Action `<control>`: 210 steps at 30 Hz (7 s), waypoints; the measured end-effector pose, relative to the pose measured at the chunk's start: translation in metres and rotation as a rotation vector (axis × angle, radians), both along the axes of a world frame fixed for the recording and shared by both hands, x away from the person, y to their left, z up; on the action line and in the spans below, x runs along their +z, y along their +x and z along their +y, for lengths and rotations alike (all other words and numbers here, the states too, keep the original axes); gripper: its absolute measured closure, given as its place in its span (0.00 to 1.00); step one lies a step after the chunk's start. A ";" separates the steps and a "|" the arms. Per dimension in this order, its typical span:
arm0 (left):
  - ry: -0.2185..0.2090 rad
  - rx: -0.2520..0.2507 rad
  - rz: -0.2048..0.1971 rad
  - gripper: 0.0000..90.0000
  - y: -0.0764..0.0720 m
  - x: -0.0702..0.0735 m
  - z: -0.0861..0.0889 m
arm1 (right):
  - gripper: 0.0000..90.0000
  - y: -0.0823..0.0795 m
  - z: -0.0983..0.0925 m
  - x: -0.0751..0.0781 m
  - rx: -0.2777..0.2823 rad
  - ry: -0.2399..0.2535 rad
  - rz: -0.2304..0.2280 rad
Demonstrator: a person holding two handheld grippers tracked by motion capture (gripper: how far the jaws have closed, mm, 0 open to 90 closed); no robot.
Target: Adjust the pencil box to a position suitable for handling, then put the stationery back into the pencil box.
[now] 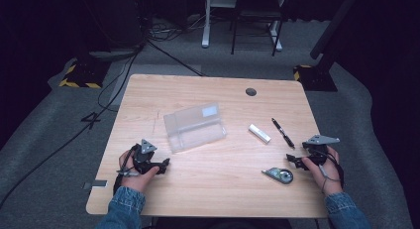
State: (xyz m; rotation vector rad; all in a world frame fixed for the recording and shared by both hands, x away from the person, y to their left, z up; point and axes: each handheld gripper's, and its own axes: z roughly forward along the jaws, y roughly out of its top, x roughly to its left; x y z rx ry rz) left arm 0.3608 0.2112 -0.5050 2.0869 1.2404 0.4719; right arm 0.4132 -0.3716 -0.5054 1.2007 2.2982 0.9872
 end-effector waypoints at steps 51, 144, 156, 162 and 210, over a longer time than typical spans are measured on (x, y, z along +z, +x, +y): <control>0.028 -0.039 0.008 0.47 0.058 0.009 -0.043 | 0.25 -0.019 -0.006 0.011 -0.033 0.027 -0.037; 0.090 -0.246 0.022 0.27 -0.027 0.014 -0.019 | 0.22 -0.047 0.071 0.046 0.384 -0.053 0.133; 0.052 -0.231 0.033 0.25 -0.023 0.007 -0.012 | 0.36 -0.044 0.089 0.033 0.427 -0.179 0.193; 0.030 -0.228 0.038 0.24 -0.022 0.006 -0.011 | 0.41 -0.044 0.091 0.031 0.436 -0.195 0.209; 0.006 -0.238 -0.002 0.20 -0.020 0.001 -0.009 | 0.59 -0.043 0.105 0.089 0.430 -0.099 0.141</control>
